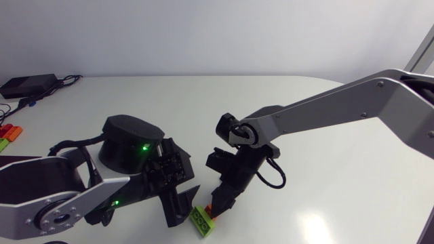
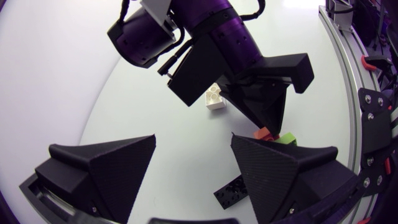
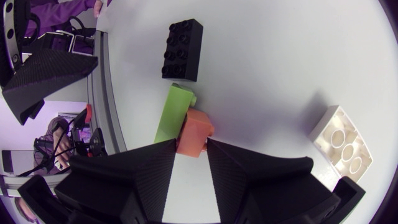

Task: Disassemble duplo

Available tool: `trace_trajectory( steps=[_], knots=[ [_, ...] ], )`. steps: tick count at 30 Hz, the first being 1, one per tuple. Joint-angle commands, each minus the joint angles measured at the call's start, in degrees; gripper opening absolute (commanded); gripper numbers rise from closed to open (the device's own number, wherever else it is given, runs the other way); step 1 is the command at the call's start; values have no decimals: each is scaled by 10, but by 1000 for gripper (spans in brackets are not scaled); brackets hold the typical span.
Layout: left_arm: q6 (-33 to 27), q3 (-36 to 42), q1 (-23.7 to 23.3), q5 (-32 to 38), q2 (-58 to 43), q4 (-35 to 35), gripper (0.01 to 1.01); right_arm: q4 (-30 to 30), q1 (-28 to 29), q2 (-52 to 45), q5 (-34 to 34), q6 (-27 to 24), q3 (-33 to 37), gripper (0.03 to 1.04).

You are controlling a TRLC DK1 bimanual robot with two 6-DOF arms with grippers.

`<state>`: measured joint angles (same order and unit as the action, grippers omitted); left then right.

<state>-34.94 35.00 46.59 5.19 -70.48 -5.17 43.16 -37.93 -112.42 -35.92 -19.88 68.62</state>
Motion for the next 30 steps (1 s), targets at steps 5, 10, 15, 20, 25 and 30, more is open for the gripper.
trace_trajectory(
  steps=[5, 10, 15, 20, 25, 30],
  knots=[
    [-12, -20, 0, 5, 6, -3, 846, -7, 0, -13, 17, 16, -9, 328],
    [-12, -20, 2, 5, 6, -4, 846, -29, -3, 2, 19, 19, -26, 257],
    [-12, -23, 2, 5, 6, -5, 846, -39, -1, 16, 38, 19, -32, 257],
    [-9, -4, 12, -44, 17, -92, 848, -53, -5, 76, 72, 18, -64, 331],
    [-23, 39, -30, -177, 26, -226, 874, -51, 2, 143, 77, -5, -106, 659],
    [-24, 35, -43, -254, 35, -252, 885, -49, 19, 191, 77, -22, -142, 800]
  ],
)
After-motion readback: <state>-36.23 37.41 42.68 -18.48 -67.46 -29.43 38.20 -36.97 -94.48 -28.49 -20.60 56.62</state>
